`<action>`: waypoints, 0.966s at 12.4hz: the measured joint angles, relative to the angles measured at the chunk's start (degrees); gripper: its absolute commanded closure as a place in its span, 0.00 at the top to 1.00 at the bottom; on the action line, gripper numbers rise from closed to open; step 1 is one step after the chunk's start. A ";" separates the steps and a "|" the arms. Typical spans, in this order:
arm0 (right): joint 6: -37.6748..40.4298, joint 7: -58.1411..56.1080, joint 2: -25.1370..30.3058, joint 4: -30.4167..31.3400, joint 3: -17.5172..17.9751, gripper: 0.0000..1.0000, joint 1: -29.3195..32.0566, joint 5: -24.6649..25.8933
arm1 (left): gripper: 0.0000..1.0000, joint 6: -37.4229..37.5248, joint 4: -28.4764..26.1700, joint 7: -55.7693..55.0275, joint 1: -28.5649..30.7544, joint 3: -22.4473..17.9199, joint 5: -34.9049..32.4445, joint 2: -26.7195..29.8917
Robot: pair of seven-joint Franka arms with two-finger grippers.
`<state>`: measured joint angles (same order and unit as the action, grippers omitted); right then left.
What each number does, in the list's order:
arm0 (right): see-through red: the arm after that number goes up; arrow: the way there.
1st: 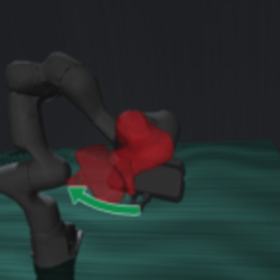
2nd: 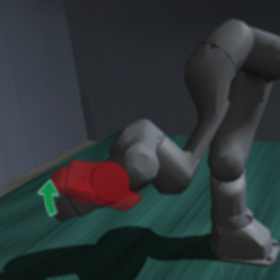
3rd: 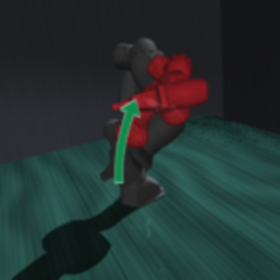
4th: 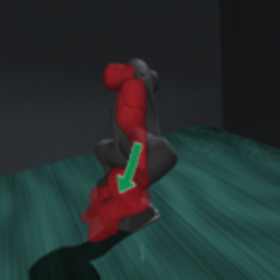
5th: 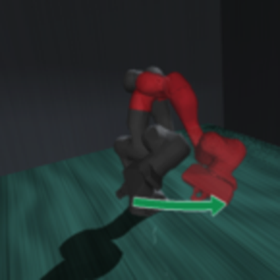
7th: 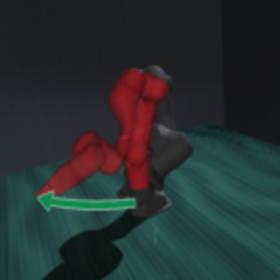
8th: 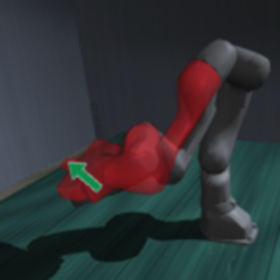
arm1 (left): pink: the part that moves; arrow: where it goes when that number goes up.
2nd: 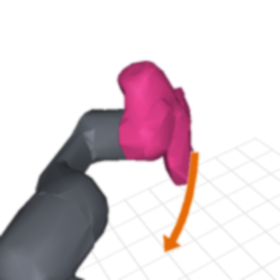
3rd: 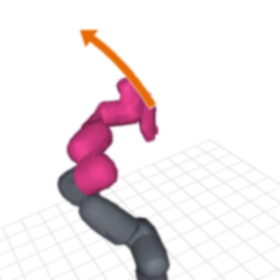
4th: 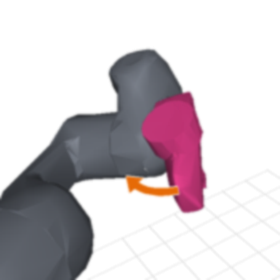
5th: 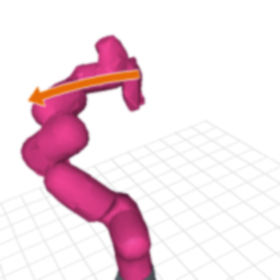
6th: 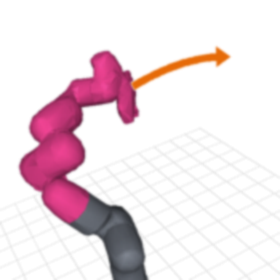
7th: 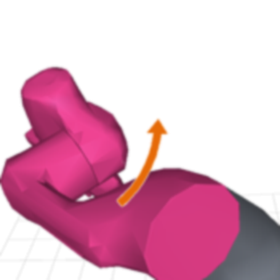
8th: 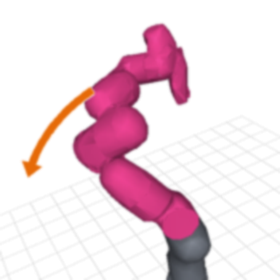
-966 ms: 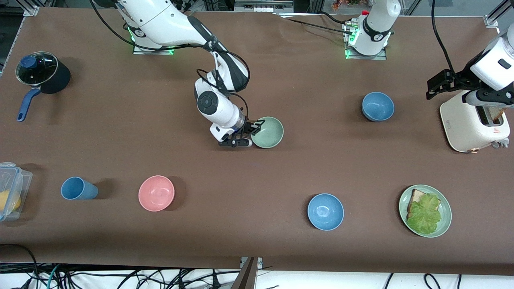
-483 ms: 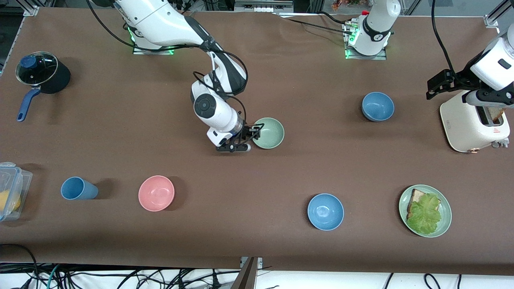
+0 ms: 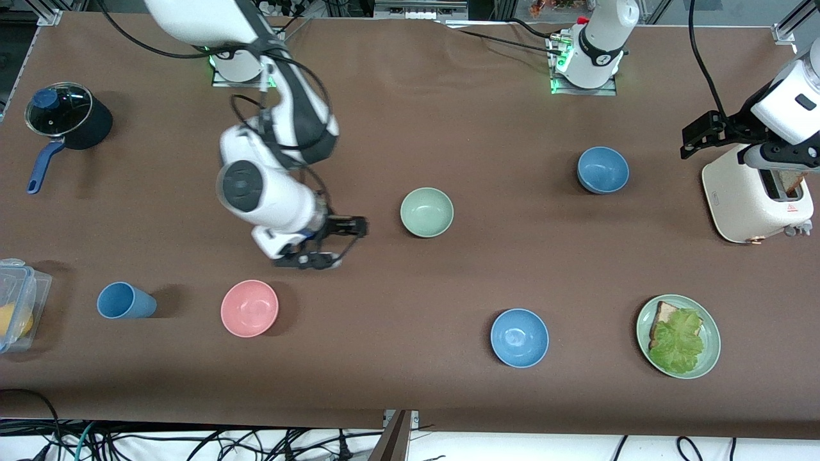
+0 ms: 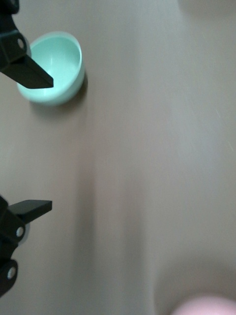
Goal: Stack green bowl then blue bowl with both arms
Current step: 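Open the right gripper and withdraw it from the green bowl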
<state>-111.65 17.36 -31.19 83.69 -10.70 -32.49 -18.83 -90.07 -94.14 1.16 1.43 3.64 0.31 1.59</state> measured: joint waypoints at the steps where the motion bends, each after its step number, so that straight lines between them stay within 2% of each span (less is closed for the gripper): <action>1: 2.64 -5.20 0.99 0.00 -4.24 1.00 0.17 -0.01 | 1.00 0.00 0.00 0.00 0.01 -0.02 0.00 0.00; 4: 9.39 -15.83 2.51 -0.01 -14.52 1.00 0.79 -0.05 | 1.00 0.06 0.00 0.00 0.05 -0.14 0.00 -0.02; 6: 12.87 -17.05 3.75 -0.10 -18.89 1.00 0.85 -0.04 | 1.00 0.62 -0.02 0.00 0.20 -0.27 0.00 -0.12; 10: 15.81 -17.47 9.38 -0.39 -23.99 1.00 0.77 0.07 | 1.00 6.09 -1.28 0.19 2.14 -0.36 0.00 -3.91; 12: 17.63 -17.72 12.54 -0.43 -24.34 1.00 2.06 3.96 | 1.00 4.82 -5.33 1.20 2.69 -0.31 0.01 -4.95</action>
<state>-94.03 -0.37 -18.65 83.26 -35.04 -30.43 -14.86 -85.25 -99.47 2.35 4.12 3.33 0.32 -3.36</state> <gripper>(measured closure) 0.000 0.000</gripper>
